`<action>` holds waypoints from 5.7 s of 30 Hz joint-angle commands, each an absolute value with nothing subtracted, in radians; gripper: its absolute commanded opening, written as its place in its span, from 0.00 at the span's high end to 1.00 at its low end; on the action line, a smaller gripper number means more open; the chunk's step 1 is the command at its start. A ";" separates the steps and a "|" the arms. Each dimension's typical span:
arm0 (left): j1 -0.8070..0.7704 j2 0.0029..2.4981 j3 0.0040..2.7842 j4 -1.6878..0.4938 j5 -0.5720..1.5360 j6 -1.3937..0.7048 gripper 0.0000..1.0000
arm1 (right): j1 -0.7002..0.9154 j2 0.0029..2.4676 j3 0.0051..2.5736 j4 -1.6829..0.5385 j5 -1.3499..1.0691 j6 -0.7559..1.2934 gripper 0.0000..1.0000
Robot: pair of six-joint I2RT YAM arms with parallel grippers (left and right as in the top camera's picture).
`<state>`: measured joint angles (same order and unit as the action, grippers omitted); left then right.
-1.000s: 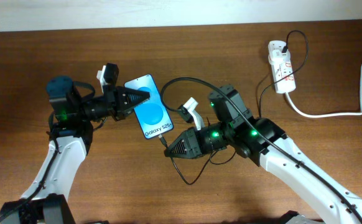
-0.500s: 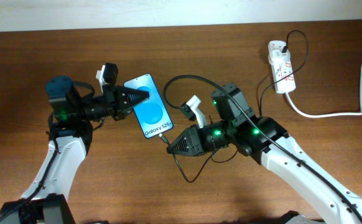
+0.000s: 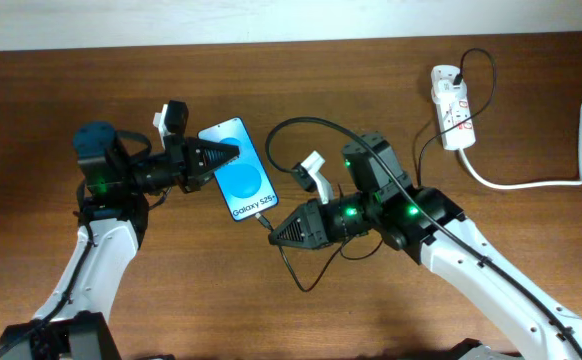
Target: Plug charger to phone and switch on socket
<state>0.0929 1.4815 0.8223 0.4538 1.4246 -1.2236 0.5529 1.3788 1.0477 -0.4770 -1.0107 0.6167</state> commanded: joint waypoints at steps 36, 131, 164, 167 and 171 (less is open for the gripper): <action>0.119 1.477 0.835 0.456 1.414 -1.245 1.00 | 0.577 1.347 1.060 -0.497 -0.953 0.554 0.96; 0.119 1.477 0.835 0.456 1.417 -1.242 1.00 | 0.576 1.350 1.056 -0.429 -0.995 0.794 0.96; 0.119 1.477 0.835 0.456 1.417 -1.242 1.00 | 0.577 1.410 1.056 -0.403 -1.001 0.794 0.96; 0.119 1.477 0.835 0.456 1.417 -1.242 1.00 | 0.577 1.410 1.056 -0.400 -0.979 0.779 0.96; 0.119 1.477 0.835 0.456 1.421 -1.242 1.00 | 0.577 1.410 1.056 -0.388 -0.979 0.767 0.96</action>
